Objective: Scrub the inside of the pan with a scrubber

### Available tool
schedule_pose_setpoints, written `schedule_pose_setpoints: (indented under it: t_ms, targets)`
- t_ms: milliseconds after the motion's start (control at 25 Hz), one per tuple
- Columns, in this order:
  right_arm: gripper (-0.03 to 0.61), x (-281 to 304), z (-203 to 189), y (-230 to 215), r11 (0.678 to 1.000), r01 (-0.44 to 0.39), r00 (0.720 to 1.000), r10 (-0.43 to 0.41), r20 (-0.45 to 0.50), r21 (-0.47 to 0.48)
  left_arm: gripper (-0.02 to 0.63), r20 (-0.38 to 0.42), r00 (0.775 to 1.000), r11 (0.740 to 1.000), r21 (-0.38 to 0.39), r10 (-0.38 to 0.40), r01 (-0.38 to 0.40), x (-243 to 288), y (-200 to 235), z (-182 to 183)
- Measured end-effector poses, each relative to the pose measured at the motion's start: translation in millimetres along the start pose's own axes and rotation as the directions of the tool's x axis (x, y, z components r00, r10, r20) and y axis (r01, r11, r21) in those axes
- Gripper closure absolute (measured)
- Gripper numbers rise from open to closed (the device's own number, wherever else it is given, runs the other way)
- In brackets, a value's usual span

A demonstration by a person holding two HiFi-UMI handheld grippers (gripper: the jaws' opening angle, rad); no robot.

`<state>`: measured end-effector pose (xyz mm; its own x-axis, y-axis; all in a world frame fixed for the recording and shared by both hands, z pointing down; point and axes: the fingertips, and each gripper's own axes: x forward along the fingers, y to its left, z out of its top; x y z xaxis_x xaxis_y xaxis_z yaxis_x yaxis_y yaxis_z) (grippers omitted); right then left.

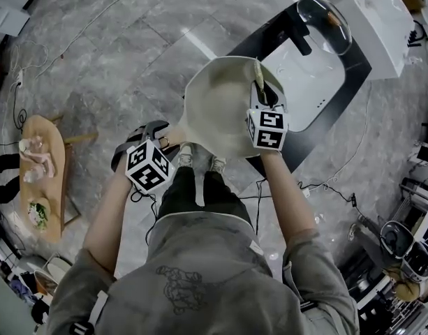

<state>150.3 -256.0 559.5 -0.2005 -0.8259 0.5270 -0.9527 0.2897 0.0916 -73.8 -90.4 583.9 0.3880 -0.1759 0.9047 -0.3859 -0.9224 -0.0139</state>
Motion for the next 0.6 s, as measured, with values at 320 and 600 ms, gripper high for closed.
schedule_pose_setpoints:
  t_ms: [320,600]
  targets:
    - [0.503,19.9,-3.2,30.3,0.998,-0.043,0.999,0.043,-0.006,-0.050,0.362,-0.039,0.999,0.999,0.038,-0.019,0.020,16.5,-4.1,-16.2]
    - [0.500,31.9,-4.5,69.8,0.982,-0.158,0.987,0.157,-0.019,-0.107,0.430,-0.013,1.000,0.999,0.039,-0.017,0.017,20.0,-6.1,-15.2]
